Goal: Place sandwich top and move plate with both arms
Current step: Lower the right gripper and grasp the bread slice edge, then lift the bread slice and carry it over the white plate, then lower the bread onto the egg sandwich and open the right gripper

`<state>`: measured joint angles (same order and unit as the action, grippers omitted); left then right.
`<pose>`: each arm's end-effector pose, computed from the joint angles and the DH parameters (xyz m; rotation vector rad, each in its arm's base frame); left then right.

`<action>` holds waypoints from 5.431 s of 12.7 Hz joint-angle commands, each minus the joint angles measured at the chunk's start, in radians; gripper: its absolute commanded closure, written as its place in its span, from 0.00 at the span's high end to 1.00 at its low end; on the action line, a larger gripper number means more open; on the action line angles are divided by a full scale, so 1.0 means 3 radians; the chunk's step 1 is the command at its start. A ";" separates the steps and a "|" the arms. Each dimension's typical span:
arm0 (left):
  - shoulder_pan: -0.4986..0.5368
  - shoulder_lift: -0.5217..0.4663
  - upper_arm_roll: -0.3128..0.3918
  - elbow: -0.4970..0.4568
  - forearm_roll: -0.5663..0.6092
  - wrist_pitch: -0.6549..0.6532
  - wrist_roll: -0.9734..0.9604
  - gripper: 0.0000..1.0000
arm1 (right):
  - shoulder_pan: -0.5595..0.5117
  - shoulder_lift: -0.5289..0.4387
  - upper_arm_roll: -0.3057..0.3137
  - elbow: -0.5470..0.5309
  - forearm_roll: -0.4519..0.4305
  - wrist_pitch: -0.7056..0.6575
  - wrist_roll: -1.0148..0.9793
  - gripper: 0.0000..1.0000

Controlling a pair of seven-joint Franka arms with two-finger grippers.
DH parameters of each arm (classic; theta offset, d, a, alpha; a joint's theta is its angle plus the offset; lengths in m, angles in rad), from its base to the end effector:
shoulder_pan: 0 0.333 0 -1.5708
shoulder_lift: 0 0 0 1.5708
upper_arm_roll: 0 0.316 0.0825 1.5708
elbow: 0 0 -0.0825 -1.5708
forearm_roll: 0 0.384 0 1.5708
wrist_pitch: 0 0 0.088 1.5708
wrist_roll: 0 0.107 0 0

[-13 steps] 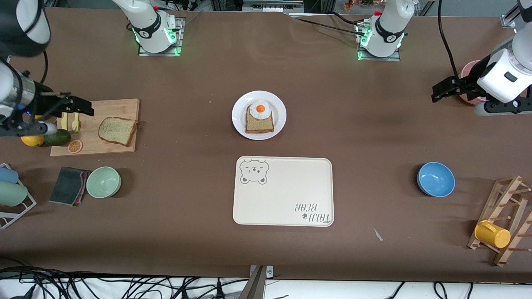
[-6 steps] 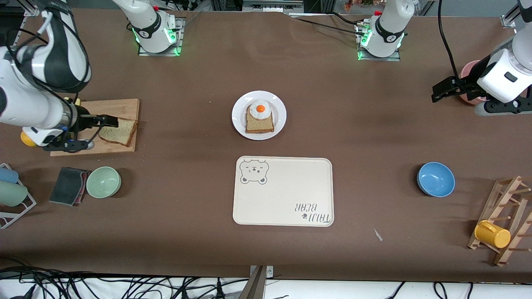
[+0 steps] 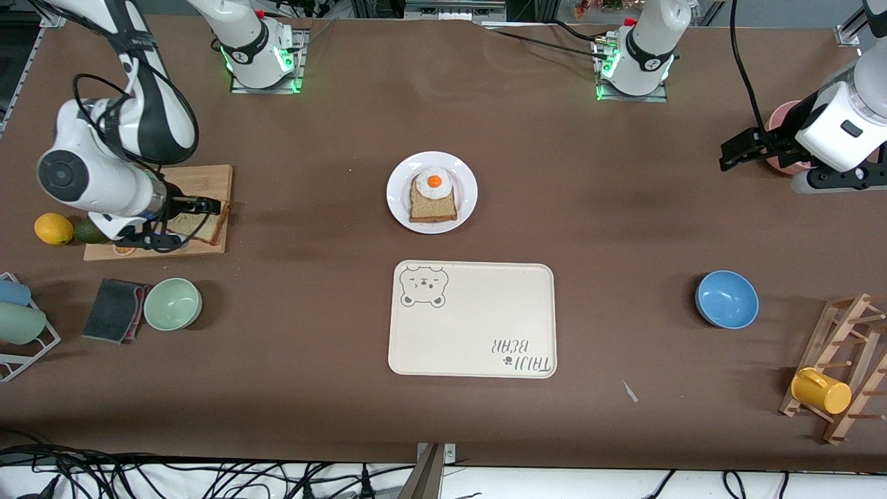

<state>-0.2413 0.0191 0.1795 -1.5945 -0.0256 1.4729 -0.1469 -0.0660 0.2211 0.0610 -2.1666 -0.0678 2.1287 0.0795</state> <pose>0.5465 -0.0377 0.5953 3.1235 0.1322 -0.2222 0.5305 -0.0056 0.2740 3.0670 -0.0627 -0.3958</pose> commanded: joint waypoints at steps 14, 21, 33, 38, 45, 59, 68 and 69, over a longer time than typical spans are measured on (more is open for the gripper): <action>0.0017 0.0023 0.0000 0.0074 -0.0089 -0.0062 0.0004 1.00 | 0.0051 0.0572 0.0011 0.0027 -0.0715 0.0216 0.0451 0.73; 0.0022 0.0023 0.0005 0.0074 -0.0089 -0.0062 0.0004 1.00 | 0.0051 0.0623 0.0016 0.0017 -0.0720 0.0201 0.0481 0.29; 0.0027 0.0023 0.0015 0.0069 -0.0089 -0.0062 0.0009 1.00 | 0.0061 0.0358 0.0118 0.0216 -0.0684 -0.0370 0.0441 0.00; 0.0022 0.0023 0.0005 0.0074 -0.0089 -0.0062 0.0009 1.00 | 0.0061 0.0163 0.0522 0.0594 -0.0378 -0.1014 0.0532 0.00; 0.0012 0.0018 0.0000 0.0074 -0.0089 -0.0062 -0.0001 1.00 | 0.0143 0.0239 0.1473 0.1208 0.0098 -0.1201 0.1170 0.00; 0.0017 0.0018 0.0000 0.0074 -0.0089 -0.0062 -0.0001 1.00 | 0.1749 0.1425 0.1489 0.1832 -0.0336 -0.0060 0.3268 0.00; 0.0022 0.0023 0.0000 0.0074 -0.0089 -0.0062 -0.0001 1.00 | 0.1627 0.1385 0.1484 0.2083 -0.0306 -0.0177 0.3422 1.00; 0.0022 0.0018 0.0000 0.0074 -0.0089 -0.0062 -0.0001 1.00 | 0.1545 0.1299 0.1484 0.2098 -0.0296 -0.0218 0.3411 1.00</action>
<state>-0.2401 0.0193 0.1795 -1.5940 -0.0256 1.4728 -0.1469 0.4358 0.6439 0.5013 -1.5631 -0.1533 2.1061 1.0957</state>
